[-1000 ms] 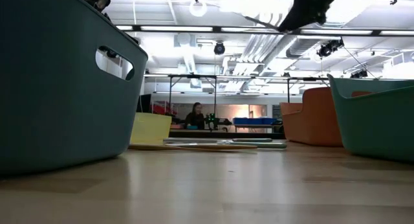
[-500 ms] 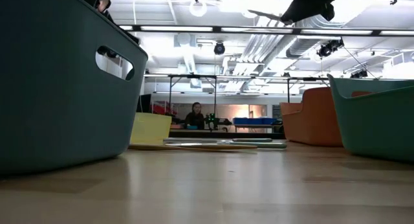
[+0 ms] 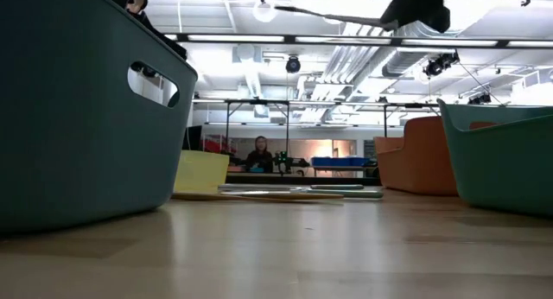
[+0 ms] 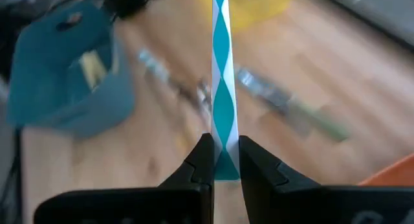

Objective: Sort silverware by color (type)
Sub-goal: Put the patterned green knife into the green bin

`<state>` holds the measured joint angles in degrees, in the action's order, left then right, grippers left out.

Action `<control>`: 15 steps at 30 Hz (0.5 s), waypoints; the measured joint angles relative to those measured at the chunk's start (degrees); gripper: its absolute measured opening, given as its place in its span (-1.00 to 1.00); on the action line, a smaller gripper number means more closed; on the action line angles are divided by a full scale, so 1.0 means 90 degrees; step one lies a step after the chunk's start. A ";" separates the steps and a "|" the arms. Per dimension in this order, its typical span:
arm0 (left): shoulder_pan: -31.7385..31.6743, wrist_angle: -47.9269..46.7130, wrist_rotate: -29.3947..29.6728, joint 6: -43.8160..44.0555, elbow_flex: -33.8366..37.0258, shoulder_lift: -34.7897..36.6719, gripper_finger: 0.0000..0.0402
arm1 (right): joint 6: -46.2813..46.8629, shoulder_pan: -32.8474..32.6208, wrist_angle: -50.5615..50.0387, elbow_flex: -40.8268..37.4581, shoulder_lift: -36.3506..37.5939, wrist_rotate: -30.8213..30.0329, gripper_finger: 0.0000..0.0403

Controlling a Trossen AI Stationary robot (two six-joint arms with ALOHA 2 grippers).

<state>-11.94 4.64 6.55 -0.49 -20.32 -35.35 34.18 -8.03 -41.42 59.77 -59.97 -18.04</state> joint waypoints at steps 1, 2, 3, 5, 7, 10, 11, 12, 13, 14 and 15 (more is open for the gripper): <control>0.0000 0.0000 0.0002 -0.0039 0.0000 0.0000 -0.39 | 0.0207 -0.0233 -0.0069 0.0000 -0.0083 0.0017 -0.85; 0.0000 -0.0007 0.0001 -0.0080 0.0000 0.0000 -0.39 | 0.0440 -0.0466 -0.0211 0.0029 -0.0171 0.0044 -0.85; 0.0000 -0.0024 0.0002 -0.0125 0.0000 0.0000 -0.39 | 0.0684 -0.0694 -0.0458 0.0115 -0.0276 0.0090 -0.85; 0.0000 -0.0049 0.0002 -0.0167 0.0000 0.0000 -0.39 | 0.1298 -0.1159 -0.1155 0.0422 -0.0528 0.0212 -0.85; 0.0000 -0.0046 0.0002 -0.0172 0.0000 0.0000 -0.39 | 0.1980 -0.1642 -0.1977 0.0831 -0.0781 0.0254 -0.85; 0.0000 -0.0049 0.0002 -0.0142 0.0000 0.0000 -0.39 | 0.3025 -0.2357 -0.3032 0.1484 -0.1178 0.0546 -0.85; 0.0000 -0.0050 0.0001 -0.0127 0.0000 0.0000 -0.39 | 0.3391 -0.2581 -0.3328 0.1702 -0.1302 0.0697 -0.85; 0.0000 -0.0055 0.0002 -0.0104 0.0000 0.0000 -0.39 | 0.3788 -0.2801 -0.3588 0.1887 -0.1418 0.0890 -0.85; 0.0000 -0.0060 0.0002 -0.0040 0.0000 0.0000 -0.39 | 0.4175 -0.3024 -0.3855 0.2050 -0.1532 0.1095 -0.85; 0.0000 -0.0074 0.0002 0.0029 0.0000 0.0000 -0.39 | 0.4560 -0.3236 -0.4111 0.2186 -0.1641 0.1282 -0.85; 0.0000 -0.0108 0.0002 0.0093 0.0000 0.0000 -0.39 | 0.4931 -0.3430 -0.4331 0.2298 -0.1741 0.1473 -0.85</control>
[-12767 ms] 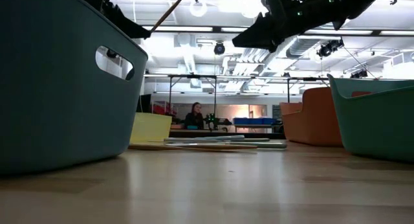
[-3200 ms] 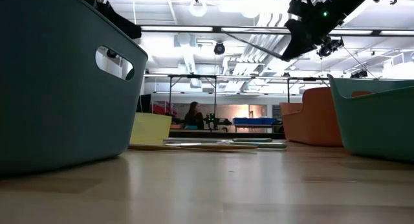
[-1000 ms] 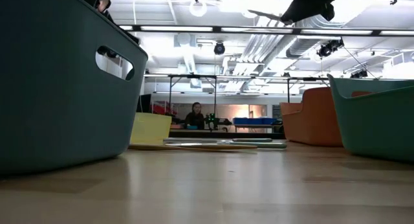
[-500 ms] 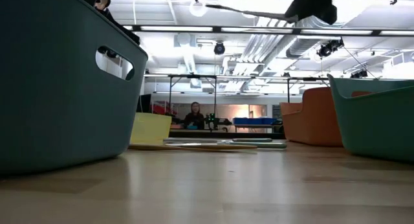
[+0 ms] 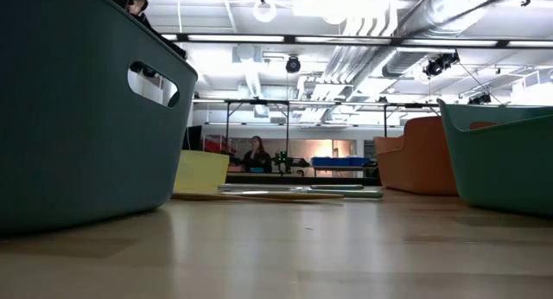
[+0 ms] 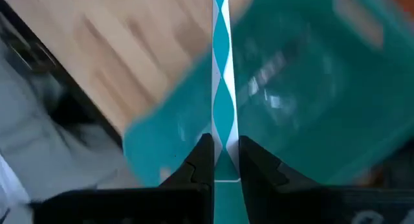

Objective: Sort silverware by color (type)
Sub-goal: Put the patterned green knife into the green bin

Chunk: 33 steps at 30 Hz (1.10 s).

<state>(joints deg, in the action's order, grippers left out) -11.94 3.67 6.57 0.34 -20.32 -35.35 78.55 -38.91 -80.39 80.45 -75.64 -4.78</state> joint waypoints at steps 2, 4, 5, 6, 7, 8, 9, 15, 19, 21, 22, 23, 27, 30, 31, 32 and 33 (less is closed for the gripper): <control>-0.0001 -0.0094 0.0000 0.0109 0.0000 0.0000 -0.39 | 0.0707 -0.0375 -0.0278 0.0142 -0.0166 0.0350 -0.85; 0.0000 -0.0191 0.0000 0.0122 0.0000 0.0000 -0.39 | 0.1273 -0.0716 -0.0339 0.0182 -0.0249 0.0575 -0.85; 0.0000 -0.0260 -0.0001 0.0121 0.0000 0.0000 -0.39 | 0.1518 -0.0879 -0.0302 0.0186 -0.0272 0.0634 -0.85; 0.0000 -0.0306 -0.0001 0.0122 0.0001 -0.0002 -0.39 | 0.1751 -0.1035 -0.0257 0.0183 -0.0280 0.0658 -0.85; 0.0000 -0.0323 -0.0001 0.0124 0.0000 -0.0002 -0.39 | 0.1998 -0.1173 -0.0225 0.0179 -0.0278 0.0657 -0.85; 0.0000 -0.0316 -0.0001 0.0125 0.0002 -0.0002 -0.39 | 0.2216 -0.1295 -0.0228 0.0178 -0.0276 0.0659 -0.85; 0.0000 -0.0314 0.0000 0.0123 0.0000 0.0000 -0.39 | 0.2417 -0.1412 -0.0246 0.0177 -0.0276 0.0659 -0.85; 0.0000 -0.0282 0.0000 0.0121 0.0001 -0.0002 -0.39 | 0.3487 -0.1963 -0.0631 0.0172 -0.0276 0.0866 -0.85; 0.0000 -0.0281 0.0000 0.0121 0.0000 -0.0001 -0.39 | 0.3625 -0.2032 -0.0623 0.0122 -0.0312 0.0581 -0.85; -0.0001 -0.0282 0.0000 0.0119 0.0000 0.0000 -0.39 | 0.3623 -0.1981 -0.0613 0.0006 -0.0435 0.0610 -0.85; 0.0000 -0.0285 0.0000 0.0122 0.0000 0.0000 -0.39 | 0.3602 -0.1959 -0.0577 -0.0080 -0.0510 0.0682 -0.85; 0.0000 -0.0283 0.0000 0.0133 0.0000 0.0000 -0.39 | 0.3556 -0.1931 -0.0488 -0.0183 -0.0580 0.0789 -0.85; 0.0000 -0.0283 -0.0001 0.0269 0.0000 0.0000 -0.39 | 0.3409 -0.1836 0.0108 -0.0743 -0.0767 0.1137 -0.85; 0.0000 -0.0283 0.0000 0.0272 0.0000 -0.0002 -0.39 | 0.3404 -0.1750 0.0616 -0.1186 -0.0774 0.1014 -0.85; -0.0002 -0.0282 0.0000 0.0270 0.0001 -0.0001 -0.39 | 0.3401 -0.1707 0.0774 -0.1332 -0.0774 0.1029 -0.85; -0.0001 -0.0277 0.0000 0.0272 0.0000 0.0000 -0.39 | 0.3392 -0.1681 0.0888 -0.1463 -0.0776 0.1043 -0.85; -0.0001 -0.0266 -0.0001 0.0270 0.0000 -0.0001 -0.39 | 0.3389 -0.1665 0.0988 -0.1583 -0.0776 0.1057 -0.85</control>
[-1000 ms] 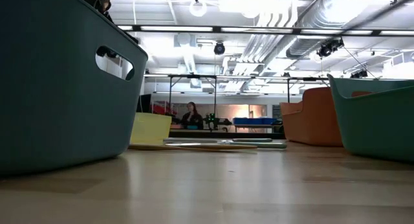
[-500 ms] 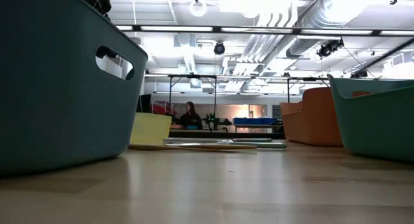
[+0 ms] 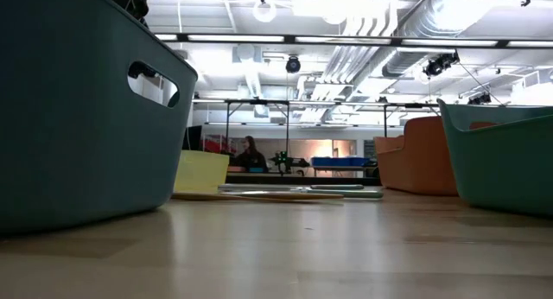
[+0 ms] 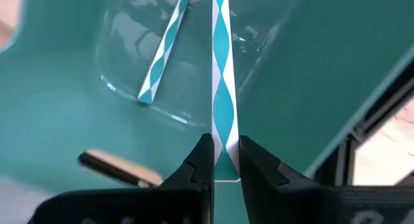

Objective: Sort silverware by color (type)
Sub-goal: Put the patterned green knife into the green bin

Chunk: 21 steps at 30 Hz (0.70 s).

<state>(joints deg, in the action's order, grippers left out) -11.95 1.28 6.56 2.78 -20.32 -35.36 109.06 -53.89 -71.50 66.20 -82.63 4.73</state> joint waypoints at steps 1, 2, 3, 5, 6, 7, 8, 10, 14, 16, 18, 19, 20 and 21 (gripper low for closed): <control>0.0001 0.0017 0.0001 0.0001 0.0000 0.0000 -0.39 | 0.0002 0.0011 0.0139 -0.0125 0.0002 0.0000 -0.85; 0.0001 0.0030 0.0001 0.0001 0.0000 0.0001 -0.39 | 0.0002 0.0032 0.0294 -0.0244 0.0002 0.0011 -0.85; 0.0000 0.0031 0.0001 0.0001 0.0000 0.0000 -0.39 | 0.0000 0.0037 0.0436 -0.0355 0.0002 0.0025 -0.85; 0.0001 0.0031 0.0001 0.0001 0.0000 0.0001 -0.39 | 0.0002 0.0037 0.0736 -0.0591 0.0002 0.0037 -0.85; 0.0001 0.0029 0.0001 0.0001 0.0000 0.0001 -0.39 | 0.0005 0.0037 0.0908 -0.0711 0.0002 0.0039 -0.85; 0.0001 0.0029 0.0001 0.0001 0.0000 0.0001 -0.39 | 0.0006 0.0037 0.1068 -0.0820 0.0002 0.0045 -0.85; 0.0000 0.0029 0.0001 0.0002 0.0002 -0.0001 -0.39 | 0.0016 0.0037 0.1236 -0.0943 0.0002 0.0054 -0.85; 0.0000 0.0026 0.0001 0.0005 0.0001 -0.0001 -0.39 | 0.0046 0.0037 0.1576 -0.1201 0.0002 0.0054 -0.85; 0.0001 0.0026 0.0001 0.0008 0.0000 0.0001 -0.39 | 0.0049 0.0037 0.2169 -0.1634 0.0005 0.0126 -0.85; 0.0001 0.0026 0.0001 0.0008 0.0000 0.0000 -0.39 | 0.0049 0.0037 0.2339 -0.1779 0.0005 0.0173 -0.85; 0.0000 0.0026 0.0001 0.0008 0.0000 0.0001 -0.39 | 0.0051 0.0037 0.2349 -0.1858 0.0007 0.0221 -0.85; 0.0000 0.0026 0.0001 0.0008 0.0000 0.0001 -0.39 | 0.0050 0.0037 0.2351 -0.1877 0.0007 0.0224 -0.85; -0.0001 0.0026 0.0001 0.0008 0.0001 0.0000 -0.39 | 0.0049 0.0037 0.2348 -0.1885 0.0007 0.0226 -0.84; 0.0001 0.0026 0.0001 0.0008 0.0001 0.0001 -0.39 | 0.0051 0.0037 0.2353 -0.1896 0.0009 0.0226 -0.81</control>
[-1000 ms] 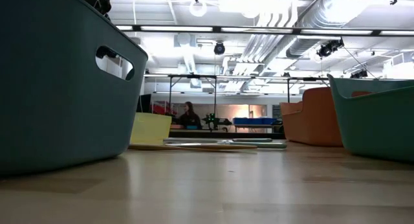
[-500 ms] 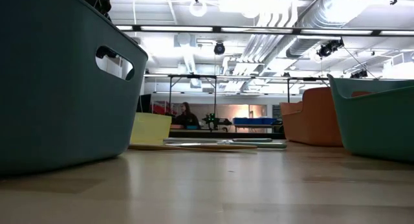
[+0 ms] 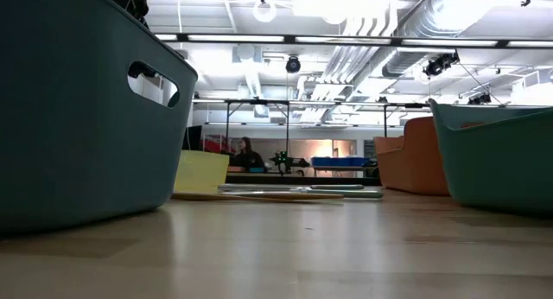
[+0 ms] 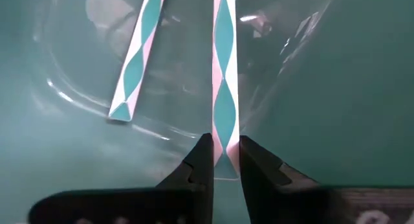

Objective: Sort silverware by color (type)
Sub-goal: Put the patterned green knife into the green bin

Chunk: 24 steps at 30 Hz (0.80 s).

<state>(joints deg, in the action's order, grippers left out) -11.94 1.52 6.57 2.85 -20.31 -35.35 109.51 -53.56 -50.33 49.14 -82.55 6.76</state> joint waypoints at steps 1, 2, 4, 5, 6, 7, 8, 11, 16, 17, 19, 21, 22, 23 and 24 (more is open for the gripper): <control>-0.0002 0.0000 0.0000 0.0000 -0.0001 0.0000 -0.39 | 0.0000 0.0000 -0.0005 -0.0012 0.0000 0.0011 -0.77; -0.0002 0.0000 0.0000 0.0000 -0.0001 -0.0002 -0.39 | -0.0001 0.0000 -0.0004 -0.0016 0.0000 0.0027 -0.72; -0.0002 0.0000 0.0000 0.0000 0.0000 -0.0002 -0.39 | 0.0000 0.0000 0.0013 -0.0016 0.0000 0.0036 -0.62; -0.0001 -0.0002 0.0000 0.0000 -0.0001 0.0000 -0.39 | 0.0000 0.0001 0.0007 -0.0016 0.0000 0.0036 -0.57; 0.0000 -0.0002 0.0000 0.0000 -0.0001 0.0000 -0.39 | 0.0000 0.0002 0.0008 -0.0016 0.0000 0.0035 -0.54; -0.0002 -0.0002 0.0000 0.0000 -0.0001 0.0000 -0.39 | -0.0001 0.0002 0.0014 -0.0016 0.0000 0.0035 -0.51; -0.0002 -0.0002 0.0000 0.0000 -0.0001 0.0000 -0.39 | 0.0000 0.0002 0.0016 -0.0016 0.0000 0.0036 -0.48; -0.0001 -0.0002 0.0000 0.0000 -0.0001 -0.0001 -0.39 | -0.0054 0.0002 0.0037 -0.0016 0.0000 0.0040 -0.45; -0.0002 -0.0002 0.0000 0.0000 0.0000 0.0000 -0.39 | -0.0337 0.0029 0.0079 -0.0005 0.0012 0.0248 -0.44; -0.0001 -0.0002 -0.0001 0.0000 -0.0001 0.0000 -0.39 | -0.0395 0.0038 0.0065 0.0033 0.0023 0.0289 -0.44; -0.0002 -0.0002 0.0000 0.0000 0.0000 -0.0001 -0.39 | -0.0575 0.0086 0.0005 0.0189 0.0086 0.0313 -0.44; 0.0000 -0.0002 0.0000 0.0000 -0.0001 0.0000 -0.39 | -0.0770 0.0160 -0.0211 0.0430 0.0181 0.0314 -0.44; -0.0001 -0.0002 0.0000 0.0000 -0.0001 0.0000 -0.39 | -0.0863 0.0204 -0.0412 0.0583 0.0234 0.0298 -0.44; 0.0000 0.0000 0.0000 0.0000 -0.0001 0.0000 -0.39 | -0.0906 0.0240 -0.0639 0.0767 0.0287 0.0210 -0.44; 0.0000 -0.0002 0.0000 0.0000 -0.0001 -0.0002 -0.39 | -0.0978 0.0257 -0.0887 0.0975 0.0340 0.0014 -0.44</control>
<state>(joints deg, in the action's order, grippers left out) -11.95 1.50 6.57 2.85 -20.32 -35.37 100.70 -51.25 -58.31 57.91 -79.49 6.89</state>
